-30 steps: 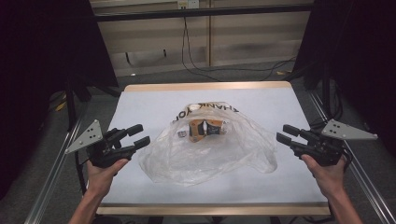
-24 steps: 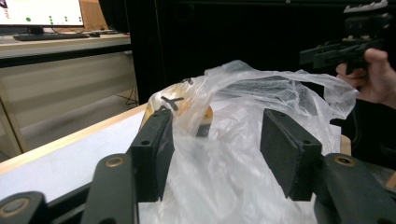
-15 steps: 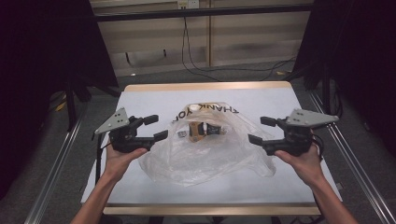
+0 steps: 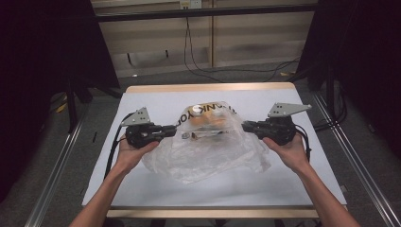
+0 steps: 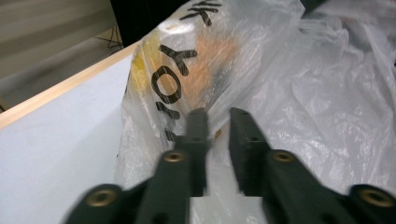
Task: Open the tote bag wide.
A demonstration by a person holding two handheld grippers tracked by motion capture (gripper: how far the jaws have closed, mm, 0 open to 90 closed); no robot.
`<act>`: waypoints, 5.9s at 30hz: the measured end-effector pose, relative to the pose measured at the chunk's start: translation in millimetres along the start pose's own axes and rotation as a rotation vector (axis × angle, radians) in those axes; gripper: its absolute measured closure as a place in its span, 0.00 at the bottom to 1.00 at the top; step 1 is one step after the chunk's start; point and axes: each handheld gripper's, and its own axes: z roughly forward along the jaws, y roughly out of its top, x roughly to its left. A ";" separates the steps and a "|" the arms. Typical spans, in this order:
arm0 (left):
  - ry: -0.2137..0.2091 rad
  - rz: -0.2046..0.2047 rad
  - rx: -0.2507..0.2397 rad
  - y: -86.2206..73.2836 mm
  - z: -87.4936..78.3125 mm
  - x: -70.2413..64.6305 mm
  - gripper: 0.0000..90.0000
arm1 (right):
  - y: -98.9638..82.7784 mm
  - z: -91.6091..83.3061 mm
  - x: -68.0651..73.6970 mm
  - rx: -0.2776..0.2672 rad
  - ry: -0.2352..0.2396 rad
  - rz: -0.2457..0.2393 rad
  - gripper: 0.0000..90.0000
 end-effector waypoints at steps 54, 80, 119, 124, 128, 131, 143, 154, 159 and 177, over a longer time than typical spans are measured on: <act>0.035 -0.031 0.351 -32.6 67.9 57.4 1.00 | -34.1 98.0 -79.3 0.110 -0.043 0.154 1.00; 0.124 -0.082 0.390 -60.4 86.4 80.6 1.00 | -75.3 118.6 -94.2 0.288 -0.172 0.133 1.00; -0.009 0.072 -0.061 44.3 -21.6 -3.6 0.93 | -1.0 60.1 -35.8 0.065 0.025 0.060 0.90; -0.046 0.078 0.136 23.4 21.9 -6.0 1.00 | -5.6 78.7 -39.8 0.121 0.028 0.059 0.96; -0.012 0.059 0.312 -2.2 63.4 5.9 1.00 | -13.7 100.3 -42.0 0.204 0.018 0.045 0.98; -0.002 0.038 0.385 -17.7 80.6 17.9 1.00 | -21.3 113.1 -45.2 0.265 0.008 0.037 0.99; 0.030 0.068 0.544 -44.1 94.1 31.5 1.00 | -49.6 133.8 -48.4 0.432 0.034 -0.018 1.00; 0.138 0.107 0.616 -42.7 90.7 70.0 1.00 | -54.3 125.2 -63.6 0.497 -0.064 -0.097 1.00; 0.159 0.104 0.640 -40.1 94.1 81.7 1.00 | -53.3 126.9 -75.3 0.513 -0.143 -0.114 1.00; 0.197 0.138 0.691 -38.4 94.1 108.3 1.00 | -60.2 100.7 -103.6 0.568 -0.139 -0.136 1.00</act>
